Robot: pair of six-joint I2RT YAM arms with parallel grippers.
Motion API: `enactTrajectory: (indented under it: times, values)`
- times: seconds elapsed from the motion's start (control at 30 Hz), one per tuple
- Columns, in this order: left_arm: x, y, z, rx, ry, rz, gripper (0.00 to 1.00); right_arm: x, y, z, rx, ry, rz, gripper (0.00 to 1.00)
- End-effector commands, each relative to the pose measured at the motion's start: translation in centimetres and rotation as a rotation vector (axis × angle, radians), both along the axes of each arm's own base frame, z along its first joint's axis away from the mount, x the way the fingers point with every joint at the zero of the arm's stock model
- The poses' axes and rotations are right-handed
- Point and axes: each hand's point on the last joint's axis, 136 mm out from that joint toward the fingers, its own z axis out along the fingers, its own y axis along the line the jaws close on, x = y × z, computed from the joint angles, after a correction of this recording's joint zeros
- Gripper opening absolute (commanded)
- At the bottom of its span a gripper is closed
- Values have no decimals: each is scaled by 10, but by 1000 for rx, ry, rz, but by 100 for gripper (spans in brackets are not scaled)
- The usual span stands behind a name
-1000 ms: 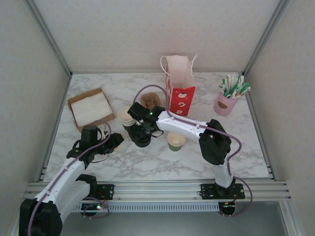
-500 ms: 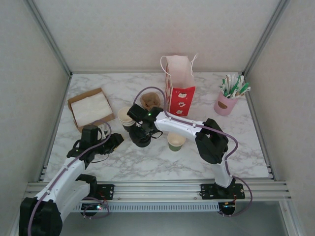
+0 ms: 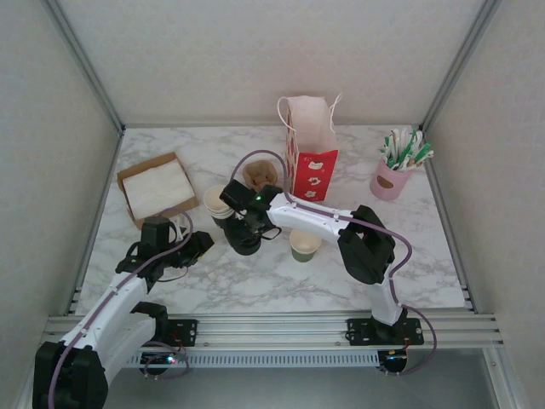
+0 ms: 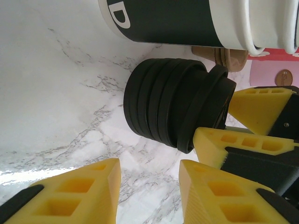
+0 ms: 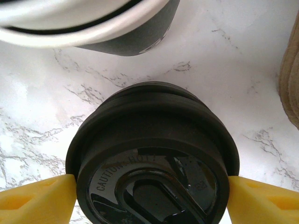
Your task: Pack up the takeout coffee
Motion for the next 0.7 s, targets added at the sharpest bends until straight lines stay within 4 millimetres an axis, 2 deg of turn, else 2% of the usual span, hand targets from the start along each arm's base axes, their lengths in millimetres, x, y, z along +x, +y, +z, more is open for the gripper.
enactTrajectory:
  times: [0.0, 0.67]
  values:
    - [1, -1, 1, -4, -18, -17, 36, -1, 1, 9, -6, -17, -5, 81]
    - [-1, 0, 0, 4, -17, -18, 34, -5, 2, 30, 41, -21, -12, 76]
